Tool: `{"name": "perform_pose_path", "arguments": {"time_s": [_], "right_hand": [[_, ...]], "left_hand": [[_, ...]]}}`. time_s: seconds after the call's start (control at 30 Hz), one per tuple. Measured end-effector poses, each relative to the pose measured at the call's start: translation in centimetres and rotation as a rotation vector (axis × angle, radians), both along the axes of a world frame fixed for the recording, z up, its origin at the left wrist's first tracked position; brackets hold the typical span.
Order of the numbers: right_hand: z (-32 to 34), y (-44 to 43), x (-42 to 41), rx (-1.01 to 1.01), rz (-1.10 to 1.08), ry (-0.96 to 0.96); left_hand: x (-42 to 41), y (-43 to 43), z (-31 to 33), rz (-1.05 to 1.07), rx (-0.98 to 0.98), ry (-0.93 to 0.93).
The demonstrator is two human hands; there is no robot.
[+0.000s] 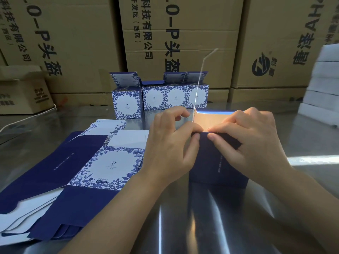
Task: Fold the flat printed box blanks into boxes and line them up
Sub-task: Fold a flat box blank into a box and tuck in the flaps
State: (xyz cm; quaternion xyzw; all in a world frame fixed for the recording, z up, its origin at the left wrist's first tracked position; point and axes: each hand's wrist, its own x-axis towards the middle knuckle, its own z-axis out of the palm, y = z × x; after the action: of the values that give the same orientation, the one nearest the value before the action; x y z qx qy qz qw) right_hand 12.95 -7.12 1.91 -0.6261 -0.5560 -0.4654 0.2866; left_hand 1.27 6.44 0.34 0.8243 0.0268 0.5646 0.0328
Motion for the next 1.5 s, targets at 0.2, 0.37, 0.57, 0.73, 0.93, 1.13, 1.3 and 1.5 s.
{"name": "perform_pose_path", "arguments": {"time_s": [0.2, 0.37, 0.57, 0.73, 0.93, 1.13, 1.3, 1.5], "right_hand": [[0.0, -0.1, -0.2, -0.008, -0.005, 0.028], [0.1, -0.1, -0.1, -0.004, -0.028, 0.046], [0.0, -0.1, 0.2, -0.016, -0.085, 0.087], [0.1, 0.0, 0.3, -0.044, -0.084, 0.138], [0.0, 0.1, 0.0, -0.049, -0.032, 0.182], [-0.4, 0.5, -0.8, -0.053, 0.006, 0.149], [-0.4, 0.4, -0.7, -0.037, 0.012, 0.122], [-0.2, 0.1, -0.7, 0.045, -0.150, 0.162]], "left_hand": [[-0.3, 0.2, 0.4, 0.028, 0.087, -0.019], [-0.4, 0.4, 0.6, 0.058, 0.069, -0.013], [-0.5, 0.7, 0.5, 0.157, 0.057, 0.018], [-0.5, 0.6, 0.5, 0.188, 0.033, 0.017], [-0.2, 0.4, 0.4, 0.111, 0.146, -0.044], [-0.1, 0.0, 0.3, 0.121, 0.205, -0.050], [-0.1, 0.1, 0.4, 0.125, 0.190, -0.026], [-0.1, 0.2, 0.5, 0.160, 0.184, -0.008]]}}
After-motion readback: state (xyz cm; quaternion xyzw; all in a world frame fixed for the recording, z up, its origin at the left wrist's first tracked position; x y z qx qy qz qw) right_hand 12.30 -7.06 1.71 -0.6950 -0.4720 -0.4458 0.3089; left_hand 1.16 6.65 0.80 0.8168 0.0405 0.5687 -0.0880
